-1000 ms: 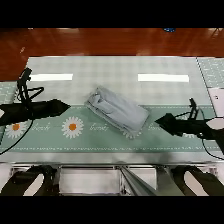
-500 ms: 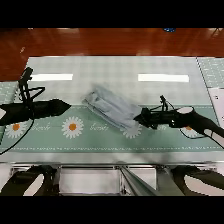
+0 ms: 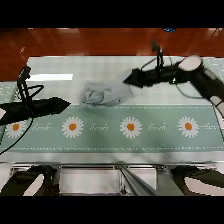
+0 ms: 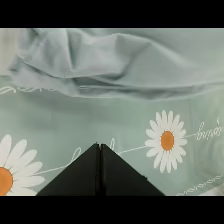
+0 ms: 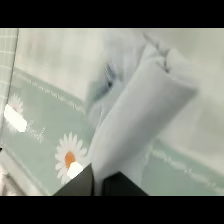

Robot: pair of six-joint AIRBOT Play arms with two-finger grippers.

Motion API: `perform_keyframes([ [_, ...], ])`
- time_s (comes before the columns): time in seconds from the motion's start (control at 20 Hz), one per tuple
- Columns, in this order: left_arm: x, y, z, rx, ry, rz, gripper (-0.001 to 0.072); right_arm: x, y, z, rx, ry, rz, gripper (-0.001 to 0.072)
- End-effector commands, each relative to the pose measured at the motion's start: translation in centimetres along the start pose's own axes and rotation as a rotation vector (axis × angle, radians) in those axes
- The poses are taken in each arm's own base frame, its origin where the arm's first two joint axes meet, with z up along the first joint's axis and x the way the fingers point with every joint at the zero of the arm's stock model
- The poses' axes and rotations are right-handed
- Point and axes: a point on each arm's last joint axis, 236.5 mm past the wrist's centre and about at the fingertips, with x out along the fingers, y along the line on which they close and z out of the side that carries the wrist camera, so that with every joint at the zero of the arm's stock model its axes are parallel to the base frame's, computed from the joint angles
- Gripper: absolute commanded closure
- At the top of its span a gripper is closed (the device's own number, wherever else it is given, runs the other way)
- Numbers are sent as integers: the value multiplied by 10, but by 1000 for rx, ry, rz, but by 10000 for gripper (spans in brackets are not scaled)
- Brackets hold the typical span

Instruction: Fold the shirts.

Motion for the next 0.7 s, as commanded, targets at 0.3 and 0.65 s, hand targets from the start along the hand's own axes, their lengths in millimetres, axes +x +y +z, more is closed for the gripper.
perform_keyframes([
  [0.3, 0, 3, 8, 6, -34, 11, 689, -187, -13, 99, -98, -216, -292, 691],
  [0.65, 0, 2, 9, 0, -37, 5, 689, -347, -99, 70, 196, -393, -456, 691],
])
